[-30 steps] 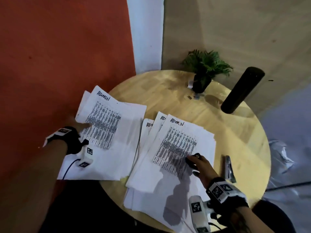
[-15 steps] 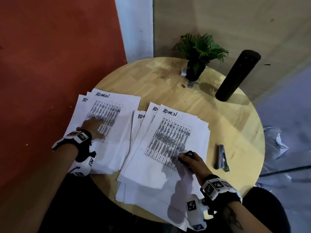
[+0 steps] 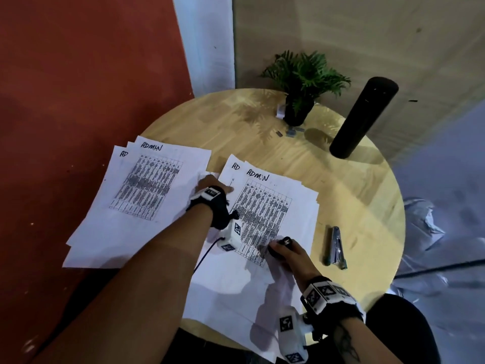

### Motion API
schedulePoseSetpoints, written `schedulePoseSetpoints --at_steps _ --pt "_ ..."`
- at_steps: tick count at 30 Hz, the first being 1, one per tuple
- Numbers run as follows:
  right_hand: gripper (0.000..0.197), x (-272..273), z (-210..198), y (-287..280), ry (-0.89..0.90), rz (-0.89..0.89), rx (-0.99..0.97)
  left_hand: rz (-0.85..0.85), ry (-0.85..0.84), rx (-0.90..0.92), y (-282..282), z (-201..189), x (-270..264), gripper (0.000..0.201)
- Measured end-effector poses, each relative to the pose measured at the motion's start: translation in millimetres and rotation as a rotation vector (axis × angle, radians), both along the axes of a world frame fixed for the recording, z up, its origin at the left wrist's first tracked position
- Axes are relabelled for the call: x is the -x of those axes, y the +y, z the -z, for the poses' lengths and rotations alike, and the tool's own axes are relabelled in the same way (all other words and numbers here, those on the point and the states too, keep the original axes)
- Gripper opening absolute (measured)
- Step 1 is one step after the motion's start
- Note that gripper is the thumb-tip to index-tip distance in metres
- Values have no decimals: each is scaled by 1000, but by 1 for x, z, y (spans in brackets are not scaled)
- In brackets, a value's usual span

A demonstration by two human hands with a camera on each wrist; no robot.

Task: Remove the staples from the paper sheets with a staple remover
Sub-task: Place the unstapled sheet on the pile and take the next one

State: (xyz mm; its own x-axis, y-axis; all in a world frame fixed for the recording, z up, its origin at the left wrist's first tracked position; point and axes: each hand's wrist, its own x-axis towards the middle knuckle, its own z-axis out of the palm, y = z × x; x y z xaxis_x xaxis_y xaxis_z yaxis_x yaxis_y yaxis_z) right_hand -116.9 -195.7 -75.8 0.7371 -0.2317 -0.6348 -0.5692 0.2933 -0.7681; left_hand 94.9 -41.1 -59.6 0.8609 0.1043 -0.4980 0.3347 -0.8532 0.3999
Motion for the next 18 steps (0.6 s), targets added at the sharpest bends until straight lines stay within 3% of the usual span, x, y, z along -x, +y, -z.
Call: schedulePoseSetpoints --at_steps 4,6,10,12,16,18 --pt "15 2 1 -1 -16 -7 -31 91 -198 -37 9 -8 4 44" --pt "12 2 1 -2 -19 -14 -30 141 -176 -20 18 -7 11 45" --pt "8 3 0 -2 -34 -18 -35 28 276 224 54 17 29 88" --pt "8 2 -1 -2 -30 -22 -22 -18 397 335 62 25 51 86" --pt "24 -10 10 -7 -18 -51 98 -181 275 651 61 41 75 60" --pt "32 -20 16 -14 -13 -79 181 -166 167 665 55 48 66 78"
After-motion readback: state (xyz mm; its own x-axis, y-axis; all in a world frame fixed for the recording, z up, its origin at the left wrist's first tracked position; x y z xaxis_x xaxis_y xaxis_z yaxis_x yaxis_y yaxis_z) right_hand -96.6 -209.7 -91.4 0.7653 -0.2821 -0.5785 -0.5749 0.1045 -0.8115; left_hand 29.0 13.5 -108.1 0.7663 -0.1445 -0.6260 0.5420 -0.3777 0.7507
